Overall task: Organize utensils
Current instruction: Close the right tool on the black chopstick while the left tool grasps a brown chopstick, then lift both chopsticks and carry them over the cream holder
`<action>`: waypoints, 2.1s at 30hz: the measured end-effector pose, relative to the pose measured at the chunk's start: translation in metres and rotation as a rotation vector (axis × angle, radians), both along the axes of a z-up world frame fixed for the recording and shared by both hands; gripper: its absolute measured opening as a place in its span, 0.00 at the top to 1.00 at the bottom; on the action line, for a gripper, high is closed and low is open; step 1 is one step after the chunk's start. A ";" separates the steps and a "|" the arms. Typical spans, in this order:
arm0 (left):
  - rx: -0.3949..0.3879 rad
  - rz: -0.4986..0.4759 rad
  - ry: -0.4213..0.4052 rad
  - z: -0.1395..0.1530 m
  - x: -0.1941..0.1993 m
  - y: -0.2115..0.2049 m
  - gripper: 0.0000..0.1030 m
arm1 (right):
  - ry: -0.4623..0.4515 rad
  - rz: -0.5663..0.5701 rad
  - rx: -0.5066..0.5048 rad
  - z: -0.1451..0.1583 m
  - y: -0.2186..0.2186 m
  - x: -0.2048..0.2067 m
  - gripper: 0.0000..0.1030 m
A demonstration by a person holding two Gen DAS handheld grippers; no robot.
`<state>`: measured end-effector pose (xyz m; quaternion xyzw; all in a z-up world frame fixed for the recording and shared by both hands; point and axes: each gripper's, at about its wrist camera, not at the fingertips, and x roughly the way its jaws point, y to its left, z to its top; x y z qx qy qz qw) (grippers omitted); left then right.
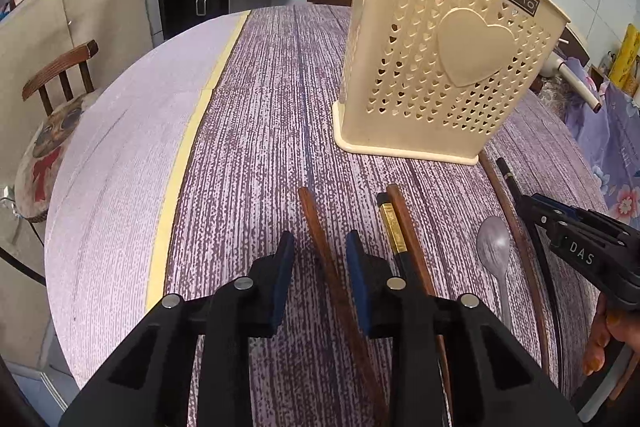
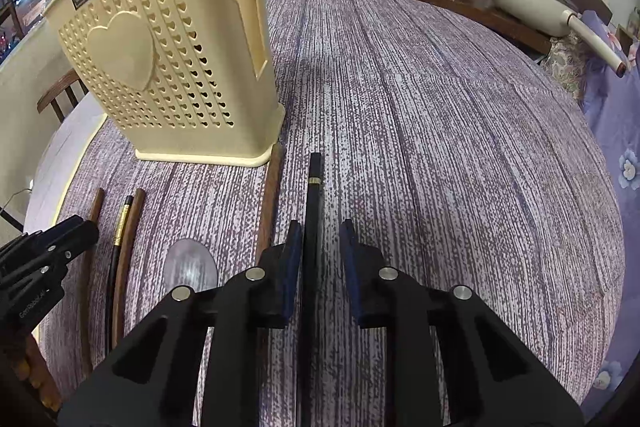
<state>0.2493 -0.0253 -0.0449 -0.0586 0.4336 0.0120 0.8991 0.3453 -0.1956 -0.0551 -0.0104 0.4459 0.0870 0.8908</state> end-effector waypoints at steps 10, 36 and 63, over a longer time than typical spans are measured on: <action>-0.006 0.012 -0.001 -0.001 0.004 -0.001 0.90 | -0.007 -0.010 -0.033 -0.001 0.006 0.010 0.90; -0.014 0.012 -0.056 0.012 0.000 0.005 0.91 | -0.107 -0.005 0.084 0.025 -0.008 -0.012 0.92; -0.072 -0.062 -0.409 0.142 -0.052 0.005 0.93 | -0.359 0.110 0.248 0.154 -0.051 -0.097 0.92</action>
